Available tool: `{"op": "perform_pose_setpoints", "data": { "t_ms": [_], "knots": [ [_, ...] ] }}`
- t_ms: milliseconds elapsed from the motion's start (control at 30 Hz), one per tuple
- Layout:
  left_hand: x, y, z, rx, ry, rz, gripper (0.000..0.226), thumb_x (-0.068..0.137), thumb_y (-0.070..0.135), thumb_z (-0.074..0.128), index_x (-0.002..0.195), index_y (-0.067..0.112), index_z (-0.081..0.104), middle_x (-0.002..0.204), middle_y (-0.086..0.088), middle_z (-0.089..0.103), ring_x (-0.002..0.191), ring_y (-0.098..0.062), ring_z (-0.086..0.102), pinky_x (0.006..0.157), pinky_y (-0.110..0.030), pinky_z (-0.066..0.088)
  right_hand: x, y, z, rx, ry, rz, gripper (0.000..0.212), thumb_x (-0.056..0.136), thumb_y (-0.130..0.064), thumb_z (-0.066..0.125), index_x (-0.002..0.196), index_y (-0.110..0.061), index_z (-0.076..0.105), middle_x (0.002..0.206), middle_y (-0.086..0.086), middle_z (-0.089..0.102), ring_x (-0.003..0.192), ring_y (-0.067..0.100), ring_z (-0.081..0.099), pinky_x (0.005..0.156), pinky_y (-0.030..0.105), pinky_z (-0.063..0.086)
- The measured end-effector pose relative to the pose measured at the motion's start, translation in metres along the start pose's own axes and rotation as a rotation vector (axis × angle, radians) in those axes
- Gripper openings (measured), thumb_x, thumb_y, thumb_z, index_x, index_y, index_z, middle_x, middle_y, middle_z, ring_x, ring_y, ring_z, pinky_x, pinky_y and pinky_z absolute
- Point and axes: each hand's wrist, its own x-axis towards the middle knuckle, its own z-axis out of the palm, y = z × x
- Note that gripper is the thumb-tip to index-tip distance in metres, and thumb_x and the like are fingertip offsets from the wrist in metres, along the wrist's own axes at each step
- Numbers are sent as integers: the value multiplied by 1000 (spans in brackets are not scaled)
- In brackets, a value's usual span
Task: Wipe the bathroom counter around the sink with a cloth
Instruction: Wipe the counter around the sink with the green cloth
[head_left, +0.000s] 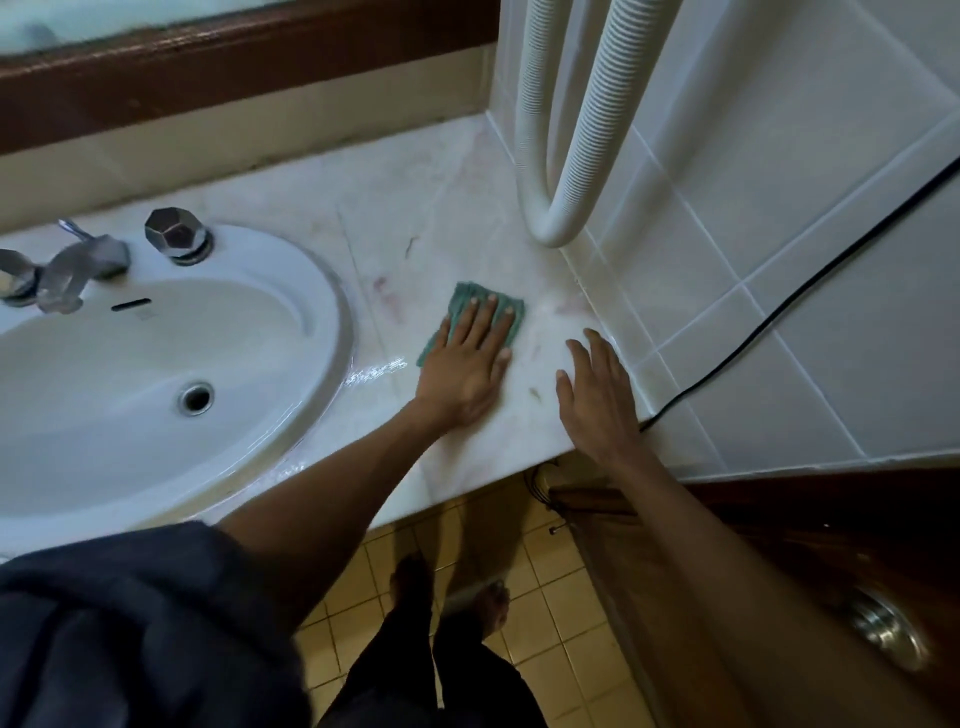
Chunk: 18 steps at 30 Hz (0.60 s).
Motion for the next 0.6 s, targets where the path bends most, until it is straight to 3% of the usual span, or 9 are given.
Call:
{"op": "perform_pose_setpoints", "data": {
  "t_ms": [100, 200, 433, 600],
  "knots": [
    [-49, -35, -6, 83, -32, 109, 57, 109, 44, 19, 162, 32, 2, 171, 7, -3, 157, -14, -9, 127, -41, 1, 2, -4, 1, -6, 5, 17, 49, 102, -28, 43, 146, -7, 40, 158, 16, 30, 145, 33, 30, 117, 46, 31],
    [-63, -66, -17, 125, -8, 93, 56, 109, 44, 17, 162, 34, 1, 171, 9, -2, 157, -12, -9, 128, -41, 3, 7, -13, 3, -1, -3, 41, 51, 102, -29, 42, 148, -8, 37, 160, 17, 26, 146, 32, 26, 118, 45, 27],
    [34, -102, -43, 38, 45, -122, 58, 108, 43, 19, 163, 29, 7, 171, 4, 5, 158, -20, 1, 126, -48, 11, 32, -41, 14, -83, -34, -88, 52, 104, -31, 37, 151, -8, 34, 162, 16, 23, 148, 31, 26, 120, 45, 27],
    [88, -124, -63, -21, 34, -221, 58, 108, 43, 18, 162, 27, 4, 171, 1, 0, 158, -23, -2, 126, -49, 5, 63, -71, 25, -101, -28, -49, 53, 103, -33, 40, 150, -8, 36, 161, 17, 27, 147, 32, 28, 119, 45, 26]
  ]
}}
